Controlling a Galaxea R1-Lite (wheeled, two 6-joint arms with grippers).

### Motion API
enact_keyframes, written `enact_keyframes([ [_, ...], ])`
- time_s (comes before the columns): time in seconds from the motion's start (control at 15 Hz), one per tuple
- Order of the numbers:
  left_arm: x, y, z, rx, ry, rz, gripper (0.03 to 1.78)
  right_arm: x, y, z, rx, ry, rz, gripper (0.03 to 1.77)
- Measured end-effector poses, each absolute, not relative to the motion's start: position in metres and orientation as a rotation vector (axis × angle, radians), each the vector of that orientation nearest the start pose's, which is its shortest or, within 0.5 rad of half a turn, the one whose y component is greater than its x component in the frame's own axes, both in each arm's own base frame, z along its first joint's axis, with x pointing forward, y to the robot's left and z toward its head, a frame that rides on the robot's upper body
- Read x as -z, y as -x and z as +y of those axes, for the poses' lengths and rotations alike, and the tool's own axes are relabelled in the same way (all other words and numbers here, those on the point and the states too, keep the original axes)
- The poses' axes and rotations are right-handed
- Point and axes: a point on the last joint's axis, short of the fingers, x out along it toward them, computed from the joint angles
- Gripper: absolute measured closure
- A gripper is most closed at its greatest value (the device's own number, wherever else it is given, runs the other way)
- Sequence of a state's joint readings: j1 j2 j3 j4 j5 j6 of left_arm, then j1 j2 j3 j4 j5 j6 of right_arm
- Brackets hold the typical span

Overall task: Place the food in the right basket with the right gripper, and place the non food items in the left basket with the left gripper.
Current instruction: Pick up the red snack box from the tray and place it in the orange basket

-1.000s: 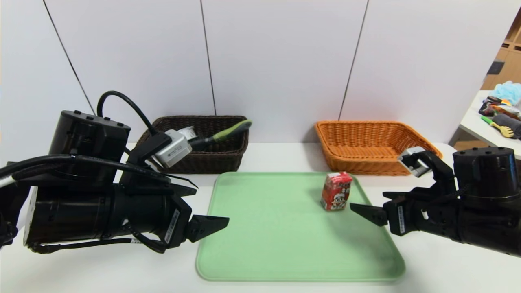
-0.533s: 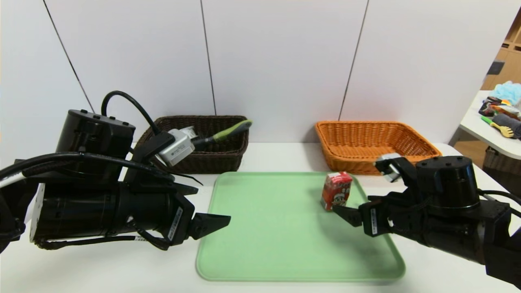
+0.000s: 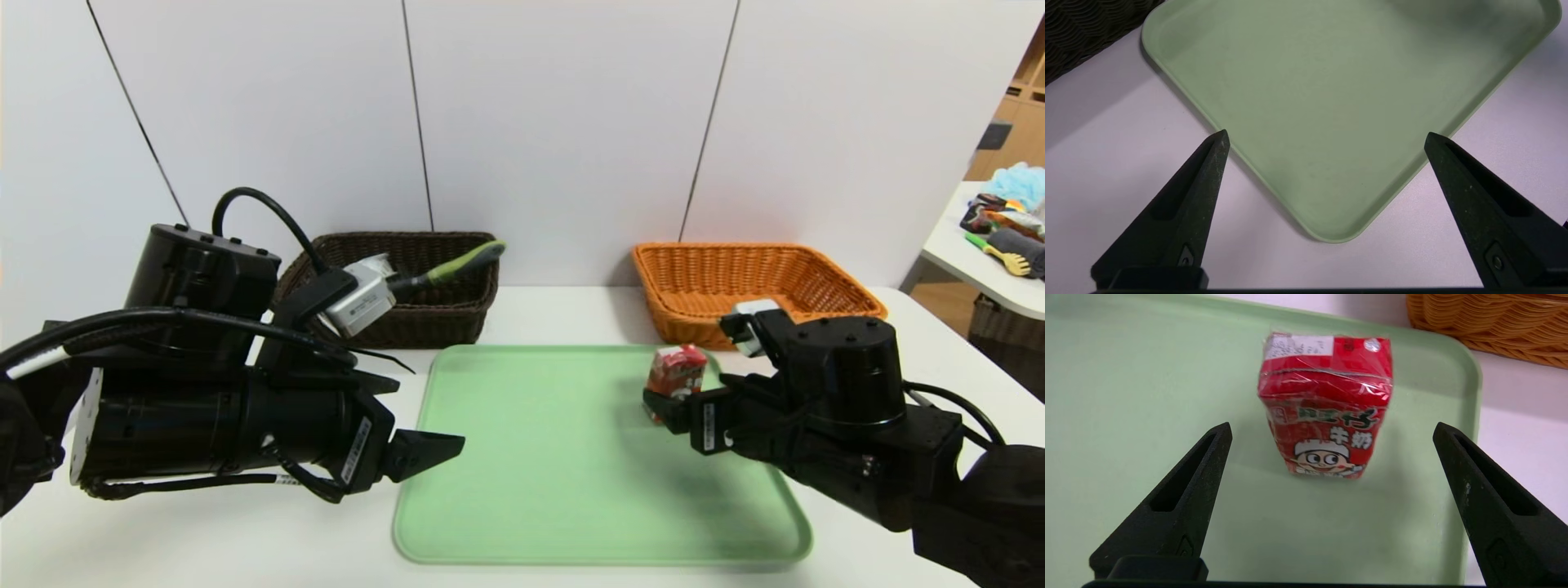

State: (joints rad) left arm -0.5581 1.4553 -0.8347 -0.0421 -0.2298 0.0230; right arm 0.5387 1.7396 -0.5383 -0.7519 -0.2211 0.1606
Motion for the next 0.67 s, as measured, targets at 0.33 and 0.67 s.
enact_keyframes([
  [0.33,-0.201,-0.199,-0.130,0.773,-0.119,0.582,0.12,-0.110,-0.249,0.145,-0.241,-0.004,0.391,0.10],
  [0.67,-0.200,-0.199,-0.130,0.772,-0.119,0.583,0.12,-0.106,-0.251,0.146,-0.239,0.000,0.399,0.18],
])
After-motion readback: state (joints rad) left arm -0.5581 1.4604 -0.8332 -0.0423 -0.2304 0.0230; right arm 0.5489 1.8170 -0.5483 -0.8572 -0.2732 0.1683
